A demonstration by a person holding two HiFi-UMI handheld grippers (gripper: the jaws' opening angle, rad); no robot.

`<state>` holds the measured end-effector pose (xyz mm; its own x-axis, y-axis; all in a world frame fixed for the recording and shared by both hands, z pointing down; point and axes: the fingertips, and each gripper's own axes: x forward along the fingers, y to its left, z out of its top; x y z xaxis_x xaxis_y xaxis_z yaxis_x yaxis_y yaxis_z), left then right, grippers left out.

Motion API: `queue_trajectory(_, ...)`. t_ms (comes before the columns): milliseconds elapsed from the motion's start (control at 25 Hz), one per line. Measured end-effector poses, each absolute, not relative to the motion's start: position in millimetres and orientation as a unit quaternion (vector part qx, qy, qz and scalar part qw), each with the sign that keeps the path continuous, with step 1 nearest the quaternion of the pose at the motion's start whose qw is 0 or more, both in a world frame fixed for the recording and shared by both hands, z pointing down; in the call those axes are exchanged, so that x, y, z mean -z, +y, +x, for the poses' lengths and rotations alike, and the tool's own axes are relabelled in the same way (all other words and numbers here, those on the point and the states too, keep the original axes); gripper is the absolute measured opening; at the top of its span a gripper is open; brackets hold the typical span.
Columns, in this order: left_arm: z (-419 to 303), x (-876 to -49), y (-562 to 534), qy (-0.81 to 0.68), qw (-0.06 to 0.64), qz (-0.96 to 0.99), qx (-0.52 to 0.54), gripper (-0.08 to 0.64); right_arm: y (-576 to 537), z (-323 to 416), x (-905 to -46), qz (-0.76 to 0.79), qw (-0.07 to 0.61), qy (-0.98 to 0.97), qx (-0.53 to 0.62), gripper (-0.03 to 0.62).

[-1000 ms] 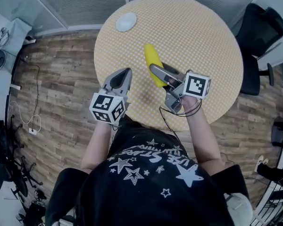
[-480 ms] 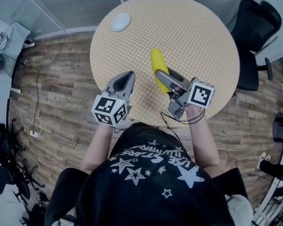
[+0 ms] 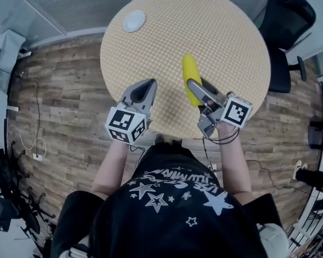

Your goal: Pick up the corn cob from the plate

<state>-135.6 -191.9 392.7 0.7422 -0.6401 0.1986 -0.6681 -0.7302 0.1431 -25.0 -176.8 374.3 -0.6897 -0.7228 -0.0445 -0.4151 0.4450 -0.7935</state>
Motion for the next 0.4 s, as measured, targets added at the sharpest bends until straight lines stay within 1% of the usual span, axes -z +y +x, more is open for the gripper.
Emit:
queue_trajectory(120,-137,-387,-193,-0.357,0.090,0.928,-0.066,0.009,-178,-25,-370,-0.342,0.189,0.832,0.394,0.264)
queue_trajectory(240,-141,-385,-191,-0.370,0.095,0.923,-0.052,0.009,-178,-25,-371,-0.341,0.192,0.831,0.396,0.264)
queue_trajectory(400,-114,-377,-153,-0.386,0.090,0.917,-0.040,0.009,-145,7,-362,-0.336,0.201,0.837,0.381,0.264)
